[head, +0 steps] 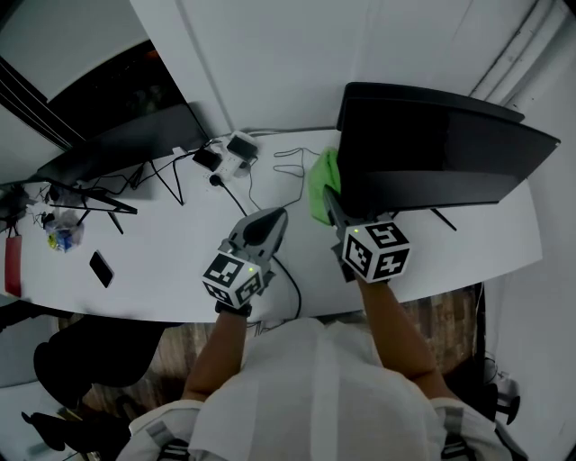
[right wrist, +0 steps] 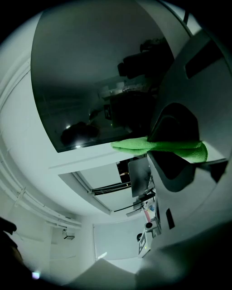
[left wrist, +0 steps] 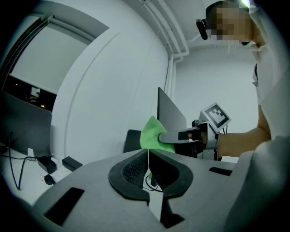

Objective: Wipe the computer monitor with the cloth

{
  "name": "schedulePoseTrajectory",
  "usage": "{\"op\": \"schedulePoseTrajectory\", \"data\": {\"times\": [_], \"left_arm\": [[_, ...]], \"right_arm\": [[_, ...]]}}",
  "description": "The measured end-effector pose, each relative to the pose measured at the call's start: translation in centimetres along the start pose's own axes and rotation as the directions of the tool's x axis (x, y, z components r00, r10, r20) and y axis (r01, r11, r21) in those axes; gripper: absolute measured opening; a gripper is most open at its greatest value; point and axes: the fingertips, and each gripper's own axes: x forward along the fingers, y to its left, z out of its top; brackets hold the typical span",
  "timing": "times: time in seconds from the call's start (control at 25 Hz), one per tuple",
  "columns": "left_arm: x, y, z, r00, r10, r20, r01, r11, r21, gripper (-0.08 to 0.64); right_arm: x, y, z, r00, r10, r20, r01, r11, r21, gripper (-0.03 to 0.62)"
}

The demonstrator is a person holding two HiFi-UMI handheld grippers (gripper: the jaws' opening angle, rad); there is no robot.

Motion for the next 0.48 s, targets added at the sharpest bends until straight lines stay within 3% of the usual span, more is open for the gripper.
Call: {"op": "schedulePoseTrajectory", "data": {"times": [0.48], "left_arm": [[0.2,0.5,-0.6,1.0,-0.004,-0.009,0.004,1.0,-0.012,0.018]], "right_arm": [[0.9,-1.1,-4.4,0.996,-0.02,-0.091,0.021,1.0,0.013,0.046]]}}
